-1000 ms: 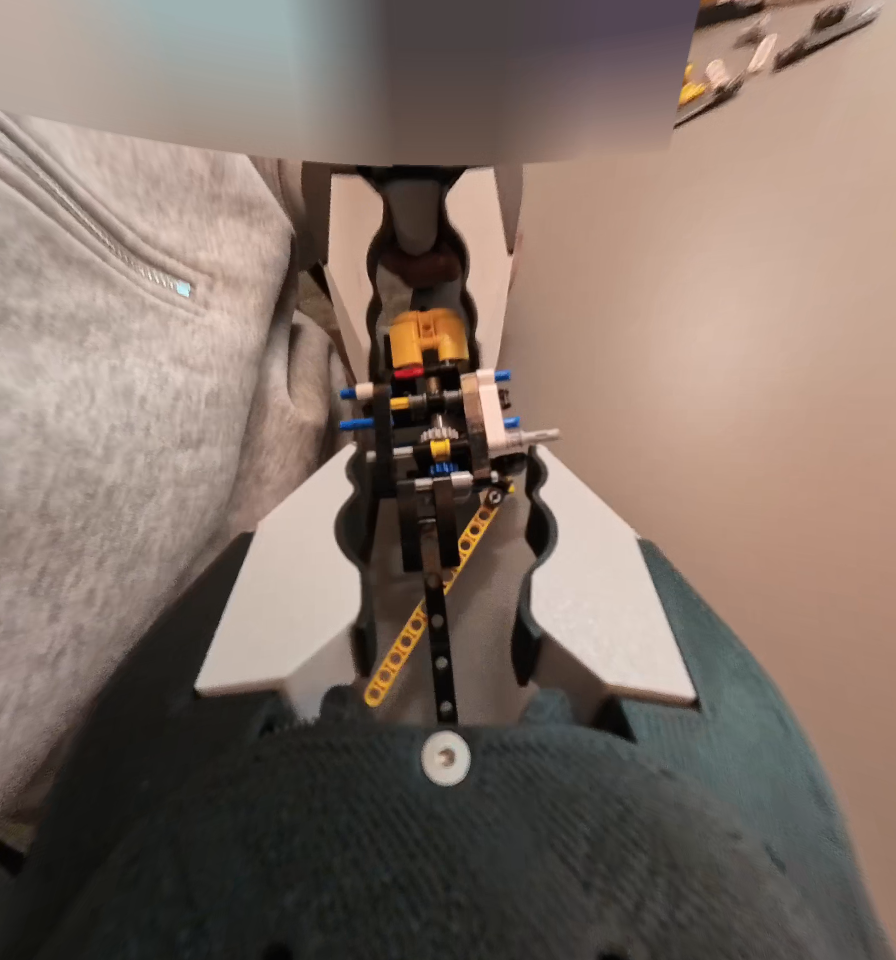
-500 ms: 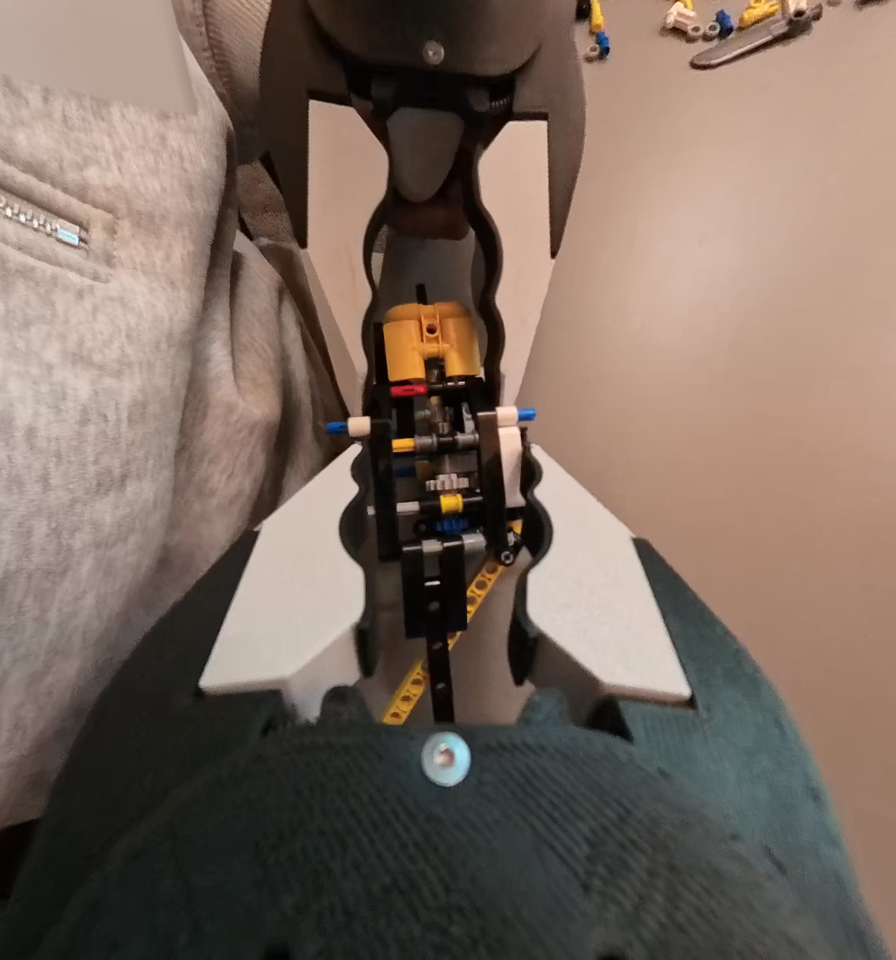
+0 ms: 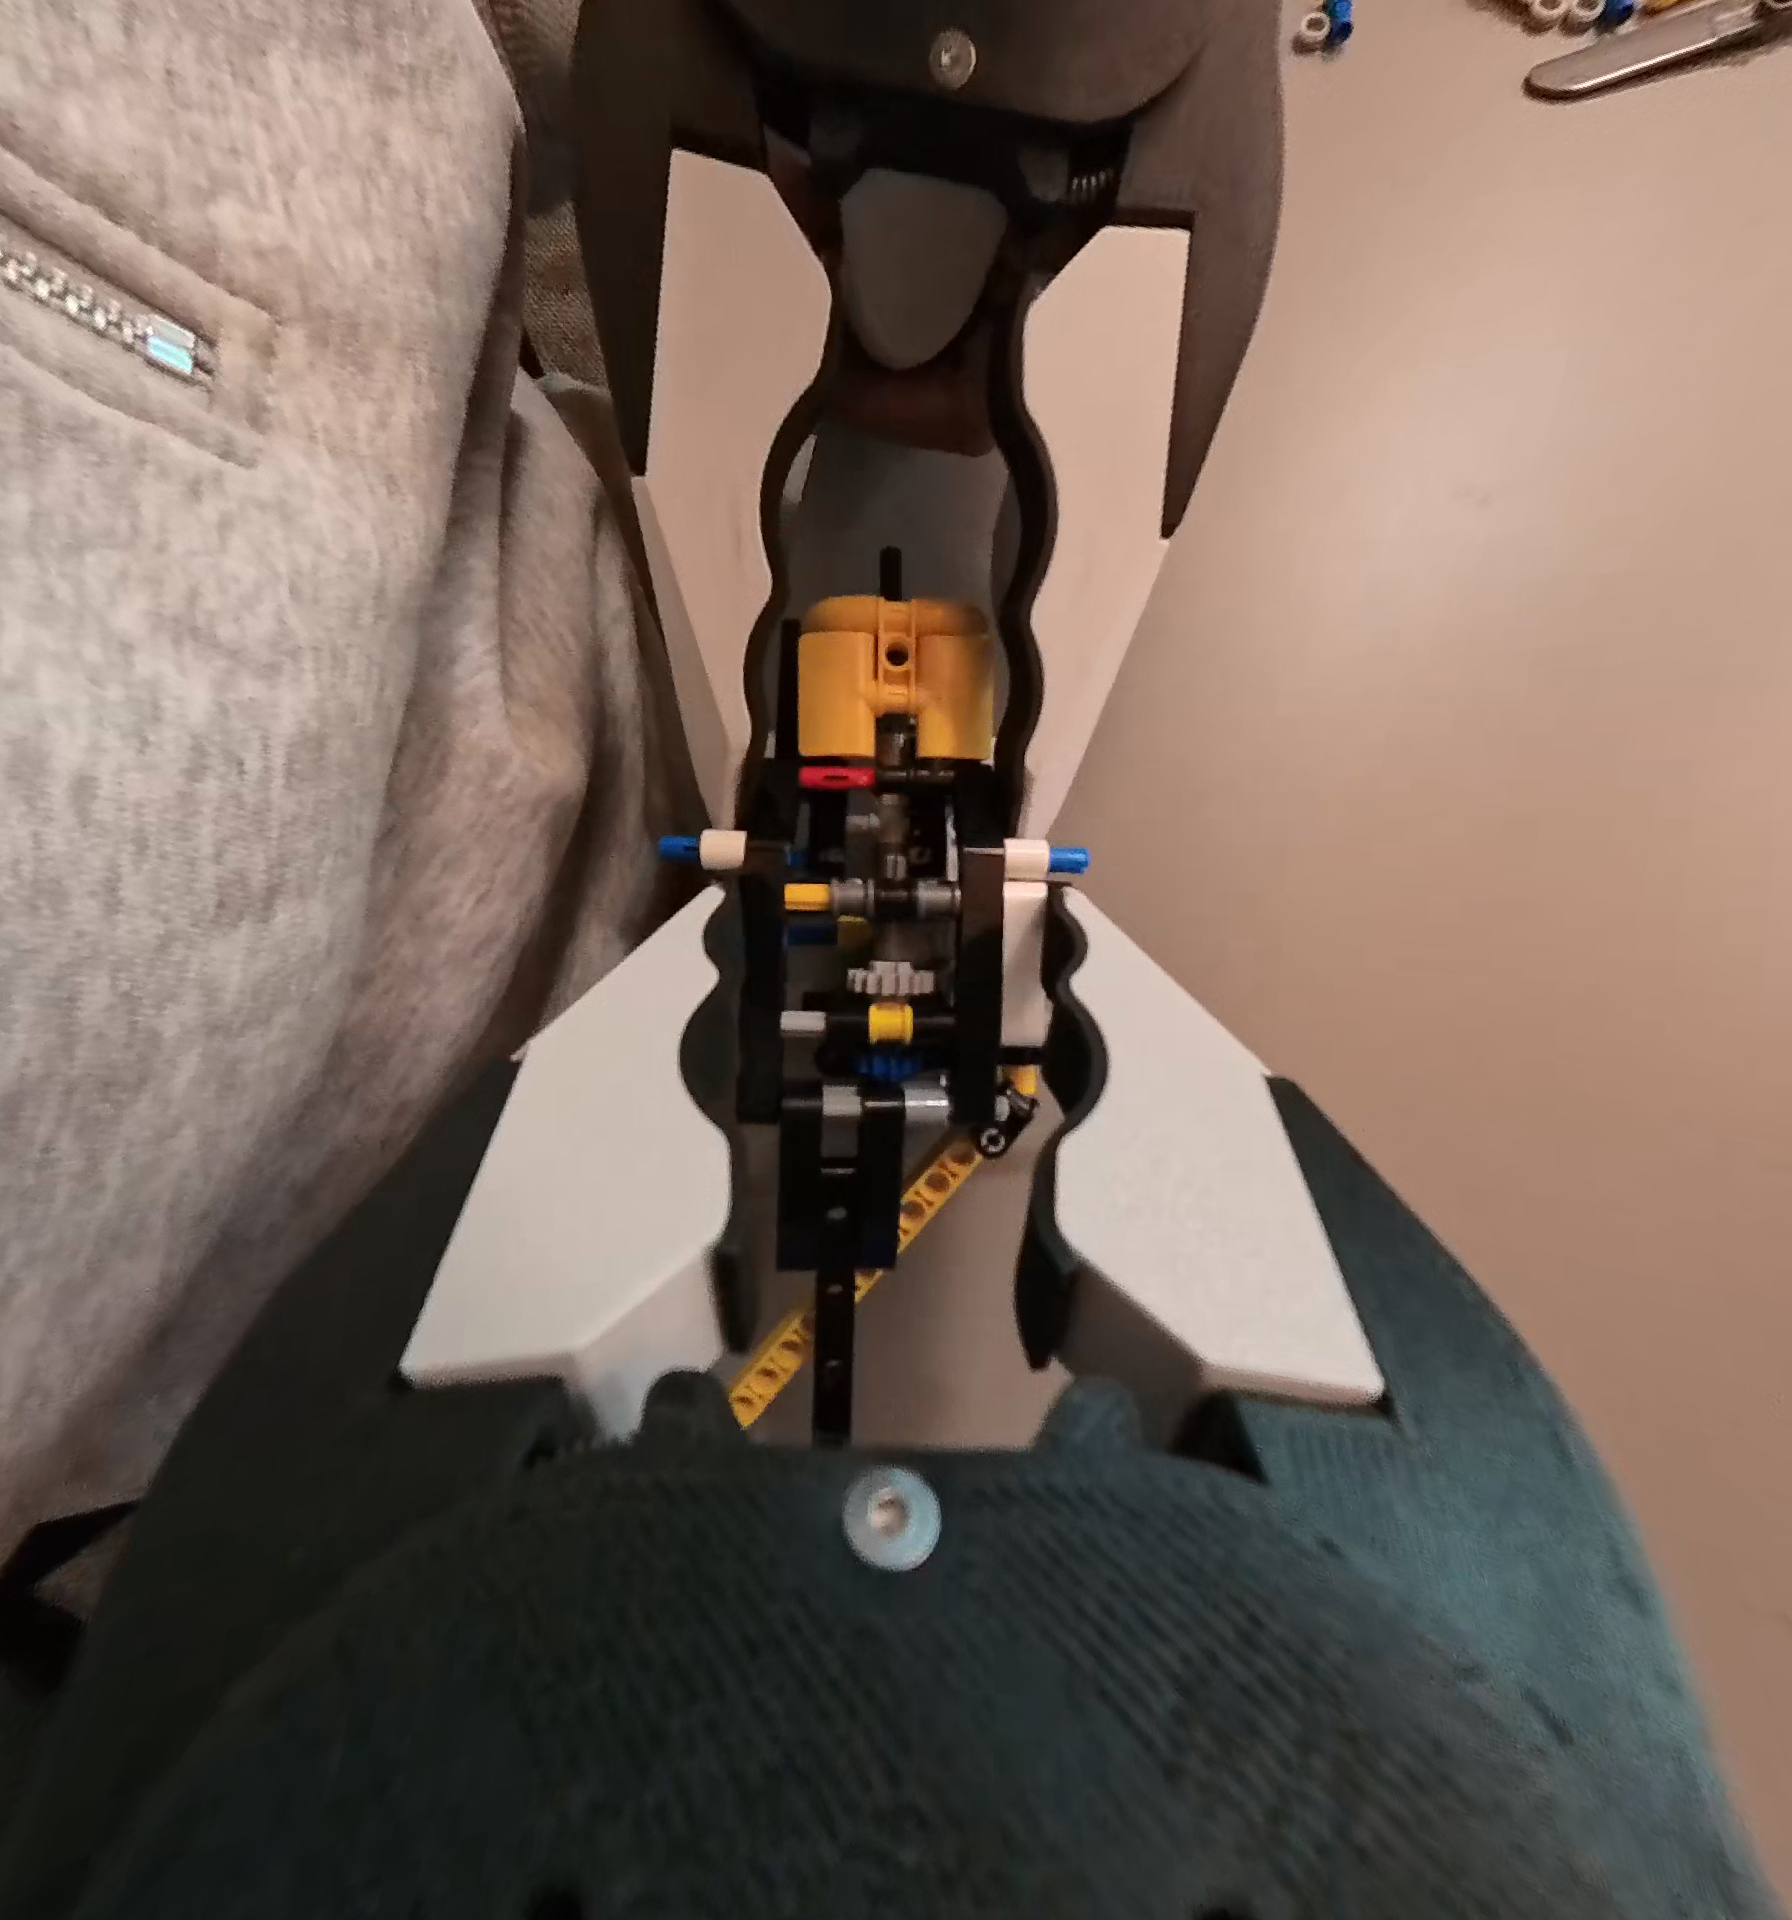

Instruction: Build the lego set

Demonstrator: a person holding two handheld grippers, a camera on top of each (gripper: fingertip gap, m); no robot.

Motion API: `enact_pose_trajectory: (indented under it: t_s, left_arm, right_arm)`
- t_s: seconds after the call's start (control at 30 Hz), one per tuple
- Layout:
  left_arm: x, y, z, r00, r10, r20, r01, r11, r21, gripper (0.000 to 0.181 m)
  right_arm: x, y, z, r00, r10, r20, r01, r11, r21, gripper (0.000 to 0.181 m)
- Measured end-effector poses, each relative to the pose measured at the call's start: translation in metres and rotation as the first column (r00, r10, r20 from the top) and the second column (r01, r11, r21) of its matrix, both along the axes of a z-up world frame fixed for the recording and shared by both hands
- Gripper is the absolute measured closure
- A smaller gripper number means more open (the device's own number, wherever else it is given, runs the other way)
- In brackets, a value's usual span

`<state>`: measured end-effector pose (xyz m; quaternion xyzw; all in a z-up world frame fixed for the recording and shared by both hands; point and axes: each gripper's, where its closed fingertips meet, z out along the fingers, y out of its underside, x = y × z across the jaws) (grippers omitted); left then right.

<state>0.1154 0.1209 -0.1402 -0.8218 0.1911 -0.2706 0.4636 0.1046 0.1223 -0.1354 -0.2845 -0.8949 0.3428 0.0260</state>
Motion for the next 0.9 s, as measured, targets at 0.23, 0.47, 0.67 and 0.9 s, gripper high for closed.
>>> enact_pose_trajectory:
  t_s: [0.23,0.47,0.67,0.9]
  left_arm:
    - [-0.001,0.002,0.000,1.000,0.000,-0.001,0.000,1.000,0.006,0.132]
    - [-0.002,0.003,0.000,1.000,0.002,-0.005,-0.002,1.000,0.010,0.132]
    - [-0.003,0.003,0.000,0.999,0.006,0.032,-0.006,1.000,0.001,0.132]
    - [-0.004,0.003,-0.001,0.999,0.011,0.038,-0.011,1.000,-0.004,0.132]
  right_arm:
    - [0.001,0.002,0.000,1.000,-0.002,0.006,0.002,0.999,-0.033,0.125]
    - [0.001,0.004,0.000,1.000,0.007,0.006,-0.006,1.000,-0.029,0.125]
    - [0.001,0.004,0.001,0.999,-0.027,0.040,0.030,0.996,-0.082,0.124]
    - [0.007,0.019,0.007,0.997,-0.047,0.058,0.052,0.996,-0.078,0.113]
